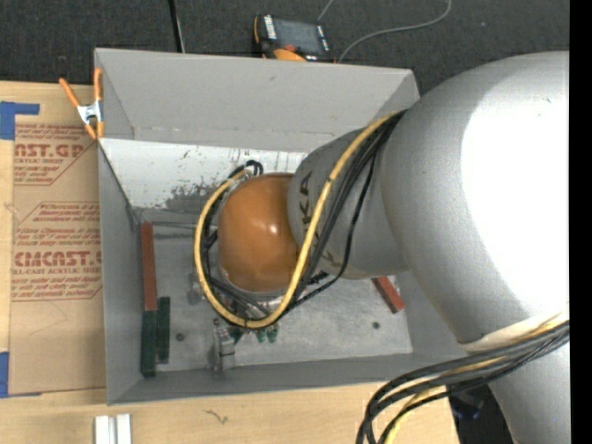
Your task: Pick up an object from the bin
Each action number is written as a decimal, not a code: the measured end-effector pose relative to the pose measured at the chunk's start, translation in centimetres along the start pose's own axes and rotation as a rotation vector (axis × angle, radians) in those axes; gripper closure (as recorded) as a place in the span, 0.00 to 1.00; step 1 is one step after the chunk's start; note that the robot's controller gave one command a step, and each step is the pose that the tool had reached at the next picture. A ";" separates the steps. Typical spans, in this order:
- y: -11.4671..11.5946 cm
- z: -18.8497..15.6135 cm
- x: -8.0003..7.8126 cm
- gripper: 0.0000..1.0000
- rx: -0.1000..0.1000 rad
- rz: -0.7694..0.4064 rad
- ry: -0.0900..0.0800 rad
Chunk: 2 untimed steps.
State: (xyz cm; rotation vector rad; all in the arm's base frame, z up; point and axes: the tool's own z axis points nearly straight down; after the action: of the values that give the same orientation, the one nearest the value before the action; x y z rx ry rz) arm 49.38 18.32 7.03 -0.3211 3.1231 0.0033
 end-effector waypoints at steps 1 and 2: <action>-5.2 0.0 1.0 0.00 0.003 0.019 0.003; -13.2 -0.1 -5.3 0.00 0.004 0.133 -0.003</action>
Offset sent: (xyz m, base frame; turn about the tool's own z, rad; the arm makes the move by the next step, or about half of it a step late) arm 0.0003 -0.0513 -0.0003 0.0156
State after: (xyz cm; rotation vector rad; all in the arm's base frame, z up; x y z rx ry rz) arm 57.31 6.45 7.10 -0.1128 3.1338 -0.0018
